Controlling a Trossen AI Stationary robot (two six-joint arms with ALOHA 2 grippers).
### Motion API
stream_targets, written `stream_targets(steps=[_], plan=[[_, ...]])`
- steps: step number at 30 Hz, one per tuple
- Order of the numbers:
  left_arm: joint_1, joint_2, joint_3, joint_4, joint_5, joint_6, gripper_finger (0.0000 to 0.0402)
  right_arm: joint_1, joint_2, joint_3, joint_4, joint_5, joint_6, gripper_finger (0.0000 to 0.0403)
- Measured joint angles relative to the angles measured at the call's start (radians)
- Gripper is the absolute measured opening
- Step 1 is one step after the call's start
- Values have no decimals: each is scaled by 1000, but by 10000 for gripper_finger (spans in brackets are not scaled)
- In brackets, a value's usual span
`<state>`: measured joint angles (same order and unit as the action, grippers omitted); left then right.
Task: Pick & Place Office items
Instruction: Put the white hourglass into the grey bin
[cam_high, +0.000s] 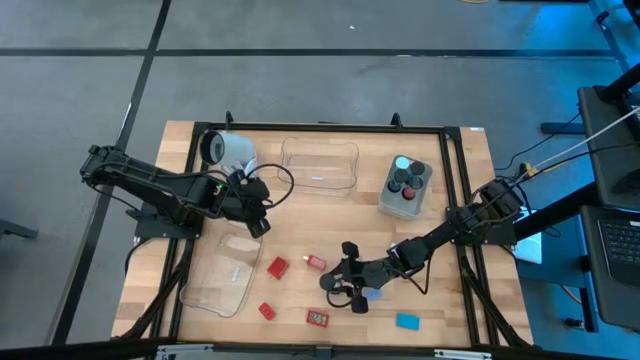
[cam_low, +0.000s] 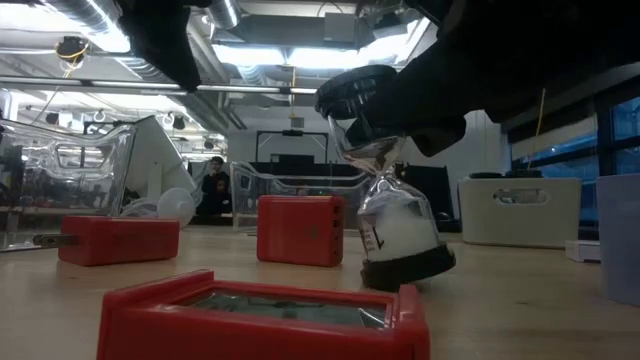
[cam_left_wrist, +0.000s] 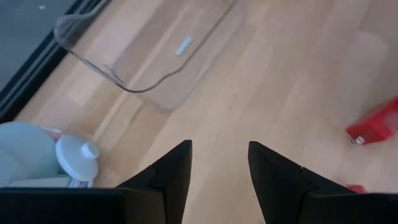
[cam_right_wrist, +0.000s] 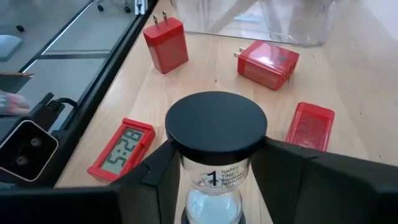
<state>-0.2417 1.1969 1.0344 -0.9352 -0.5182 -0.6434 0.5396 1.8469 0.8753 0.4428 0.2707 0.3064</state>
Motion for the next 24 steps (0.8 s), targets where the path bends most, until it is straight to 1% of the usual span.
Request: stream_targets(steps=[5, 9, 13, 15, 20, 24], plan=[[0, 0, 0, 0, 50, 2, 157, 0, -10, 0, -2, -1, 20, 160], [0, 0, 0, 0, 72, 2, 159, -1, -55, 0, -21, -1, 25, 160], [0, 0, 0, 0, 72, 2, 157, -18, -126, 0, -117, 7, 53, 160], [0, 0, 0, 0, 72, 2, 157, -25, -168, 0, -189, 54, 57, 160], [0, 0, 0, 0, 72, 2, 161, -36, -284, 0, -382, 230, 60, 160], [0, 0, 0, 0, 72, 2, 161, -50, -380, 0, -540, 345, 91, 161]])
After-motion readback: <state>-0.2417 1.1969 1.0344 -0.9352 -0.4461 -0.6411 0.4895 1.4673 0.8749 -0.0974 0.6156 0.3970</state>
